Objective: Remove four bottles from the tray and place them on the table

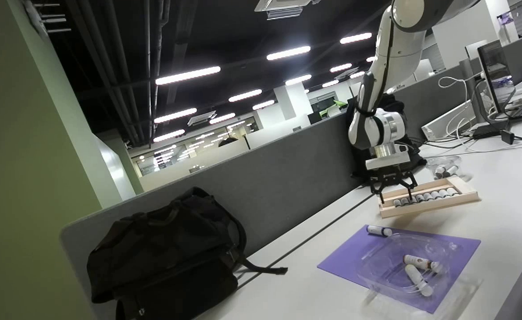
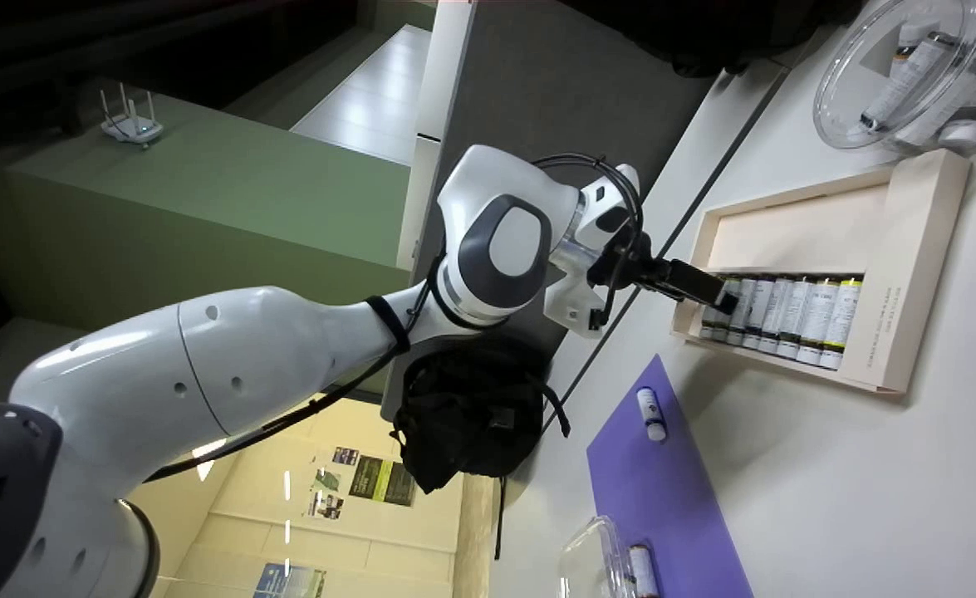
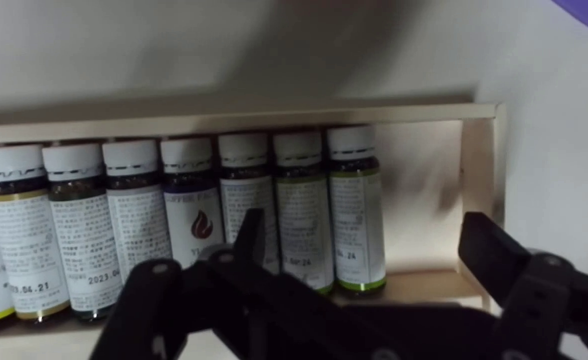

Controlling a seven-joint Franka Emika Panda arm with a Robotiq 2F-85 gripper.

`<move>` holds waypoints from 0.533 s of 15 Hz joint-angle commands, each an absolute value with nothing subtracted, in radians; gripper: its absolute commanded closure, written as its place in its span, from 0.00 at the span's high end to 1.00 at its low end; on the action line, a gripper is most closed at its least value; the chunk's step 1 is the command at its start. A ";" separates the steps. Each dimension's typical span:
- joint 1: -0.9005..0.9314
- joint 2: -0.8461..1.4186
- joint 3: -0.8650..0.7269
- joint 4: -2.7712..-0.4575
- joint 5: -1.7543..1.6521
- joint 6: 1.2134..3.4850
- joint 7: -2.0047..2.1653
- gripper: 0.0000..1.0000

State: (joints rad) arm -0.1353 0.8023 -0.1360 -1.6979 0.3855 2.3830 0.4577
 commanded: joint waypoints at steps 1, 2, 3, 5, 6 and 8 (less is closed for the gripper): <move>-0.127 0.866 -0.166 -1.558 0.333 2.191 0.561 1.00; -0.127 0.877 -0.170 -1.533 0.327 2.152 0.574 1.00; -0.126 0.890 -0.175 -1.507 0.317 2.119 0.589 1.00; -0.121 0.914 -0.186 -1.462 0.298 2.081 0.614 1.00; -0.120 0.926 -0.189 -1.441 0.290 2.067 0.624 1.00; -0.117 0.951 -0.196 -1.400 0.269 2.035 0.645 1.00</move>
